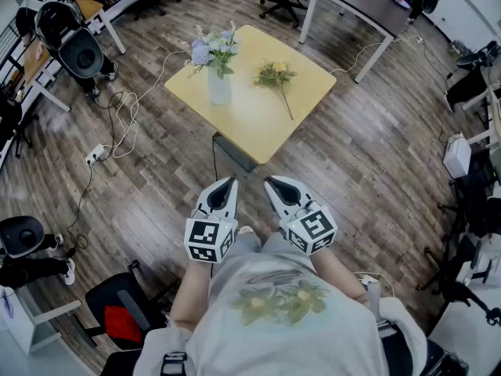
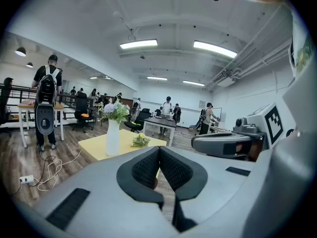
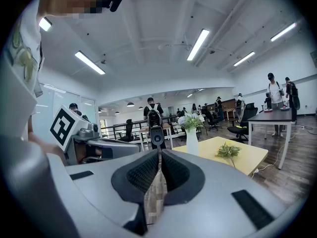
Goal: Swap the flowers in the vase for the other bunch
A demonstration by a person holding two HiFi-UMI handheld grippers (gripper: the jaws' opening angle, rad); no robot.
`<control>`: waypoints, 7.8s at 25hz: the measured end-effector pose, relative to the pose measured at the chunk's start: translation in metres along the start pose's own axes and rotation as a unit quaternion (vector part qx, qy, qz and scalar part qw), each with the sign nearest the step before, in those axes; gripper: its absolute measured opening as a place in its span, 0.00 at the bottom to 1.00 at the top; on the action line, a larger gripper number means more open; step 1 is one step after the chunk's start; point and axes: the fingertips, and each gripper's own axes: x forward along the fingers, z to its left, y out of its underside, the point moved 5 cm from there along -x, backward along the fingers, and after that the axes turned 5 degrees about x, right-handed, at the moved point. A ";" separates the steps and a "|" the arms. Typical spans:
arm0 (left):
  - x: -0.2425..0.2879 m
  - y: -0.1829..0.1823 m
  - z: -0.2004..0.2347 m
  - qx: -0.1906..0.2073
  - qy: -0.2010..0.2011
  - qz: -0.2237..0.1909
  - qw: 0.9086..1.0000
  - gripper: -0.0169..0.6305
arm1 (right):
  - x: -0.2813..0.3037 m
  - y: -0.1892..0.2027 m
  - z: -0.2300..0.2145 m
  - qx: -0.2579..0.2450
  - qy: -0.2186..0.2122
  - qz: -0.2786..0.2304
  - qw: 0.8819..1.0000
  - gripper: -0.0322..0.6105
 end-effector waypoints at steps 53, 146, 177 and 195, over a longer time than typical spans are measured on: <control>0.246 -0.074 0.143 -0.033 -0.148 0.036 0.988 0.05 | 0.234 -0.166 -0.245 -0.031 -0.158 -0.055 0.985 0.13; 0.265 -0.078 0.244 -0.059 -0.169 0.050 0.983 0.05 | 0.405 -0.211 -0.244 -0.188 -0.146 -0.029 0.971 0.15; 0.244 -0.080 0.261 -0.054 -0.160 0.034 0.985 0.05 | 0.322 -0.311 -0.235 -0.186 -0.112 -0.159 0.963 0.15; 0.264 -0.076 0.257 -0.045 -0.119 0.046 0.991 0.05 | 0.317 -0.255 -0.287 -0.167 -0.052 0.030 0.984 0.15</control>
